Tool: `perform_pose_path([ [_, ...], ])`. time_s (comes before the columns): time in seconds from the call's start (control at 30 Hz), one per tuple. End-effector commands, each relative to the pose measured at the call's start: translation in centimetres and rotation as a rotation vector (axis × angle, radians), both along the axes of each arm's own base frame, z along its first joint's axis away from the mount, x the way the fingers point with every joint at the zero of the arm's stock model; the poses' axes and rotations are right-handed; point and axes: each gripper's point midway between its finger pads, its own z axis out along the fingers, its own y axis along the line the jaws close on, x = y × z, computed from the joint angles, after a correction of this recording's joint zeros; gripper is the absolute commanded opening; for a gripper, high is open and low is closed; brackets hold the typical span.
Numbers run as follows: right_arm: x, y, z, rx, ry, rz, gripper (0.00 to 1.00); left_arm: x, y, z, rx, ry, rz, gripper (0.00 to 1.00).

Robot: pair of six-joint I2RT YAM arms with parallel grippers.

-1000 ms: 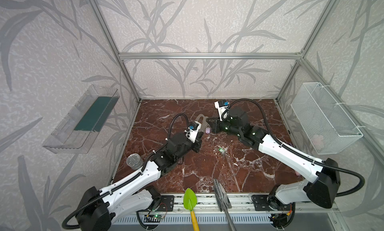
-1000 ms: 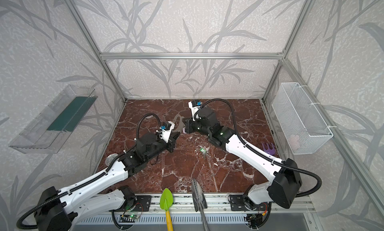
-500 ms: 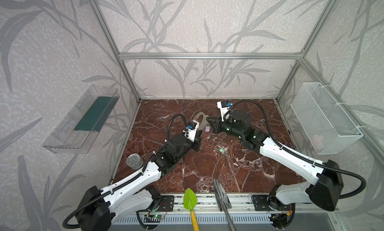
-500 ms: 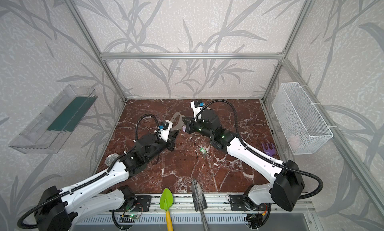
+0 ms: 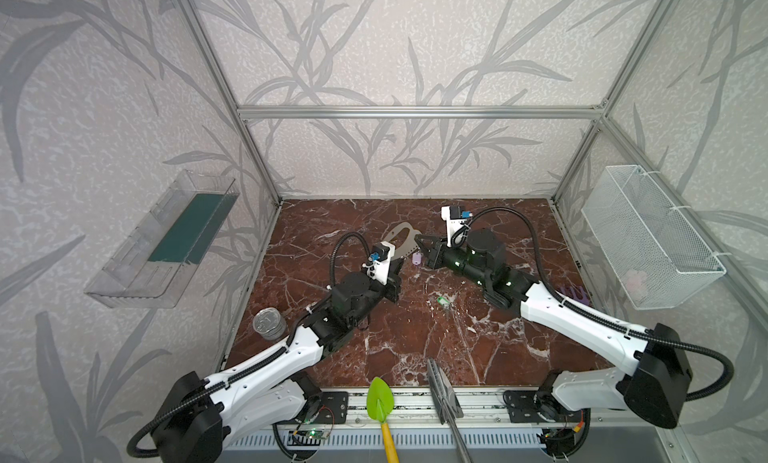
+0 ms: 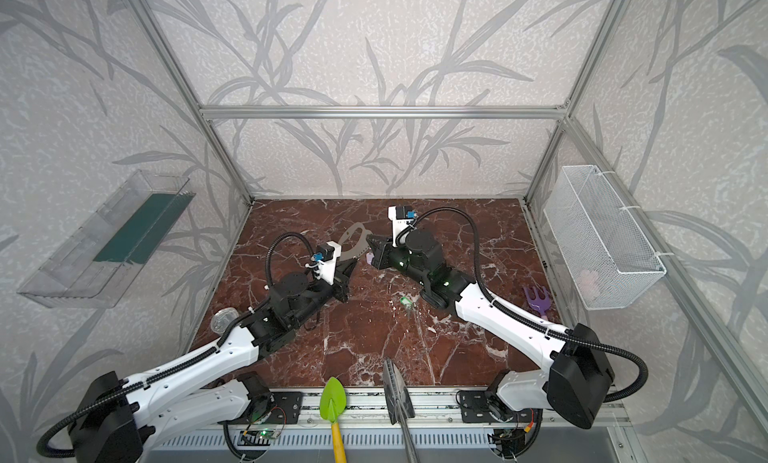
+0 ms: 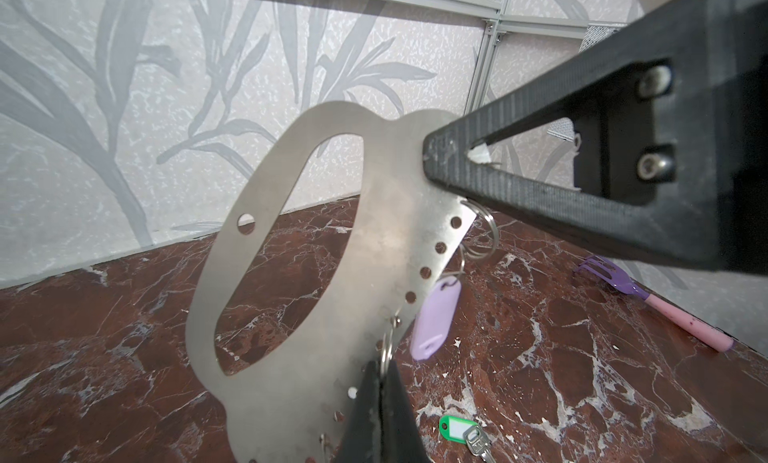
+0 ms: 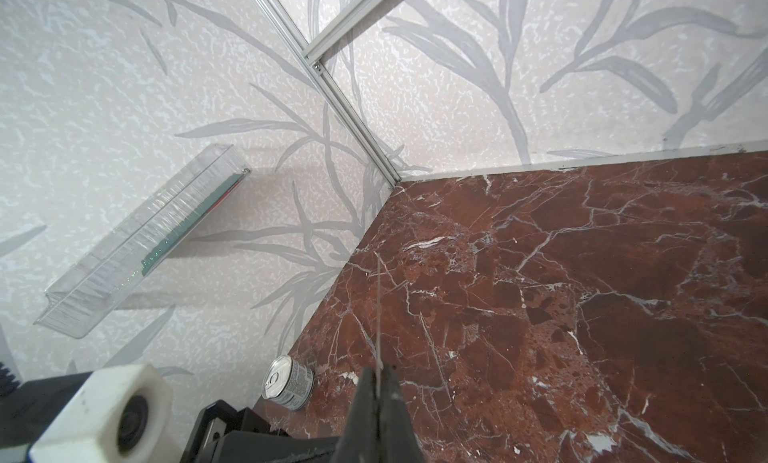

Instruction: Put the keys on the keyring

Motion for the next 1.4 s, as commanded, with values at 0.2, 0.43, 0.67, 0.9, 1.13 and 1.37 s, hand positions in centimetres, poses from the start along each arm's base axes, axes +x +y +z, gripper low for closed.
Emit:
perform_pose_path([
  [0.2,-0.8,-0.1,0.0,0.041,0.005,-0.021,0.00,0.2,1.5,3.2,-0.120,-0.093,0.073,0.00],
  [0.43,-0.8,-0.7,-0.2,0.033,0.001,-0.046,0.00,0.1,2.1,3.5,-0.141,-0.110,0.094,0.00],
  [0.67,-1.6,-0.5,-0.9,-0.002,0.011,0.000,0.00,-0.1,2.1,4.2,-0.149,-0.140,0.082,0.00],
  [0.9,-3.0,-2.6,-2.1,-0.079,0.000,-0.015,0.32,-0.7,1.5,4.6,-0.109,-0.153,0.032,0.00],
  [1.13,-4.8,-4.1,-1.2,-0.177,-0.099,0.030,0.42,-2.5,0.1,4.3,-0.052,-0.158,-0.102,0.00],
  [1.37,-6.5,-4.0,-0.8,-0.308,-0.227,0.153,0.44,-4.1,-0.1,4.8,-0.032,-0.196,-0.176,0.00],
])
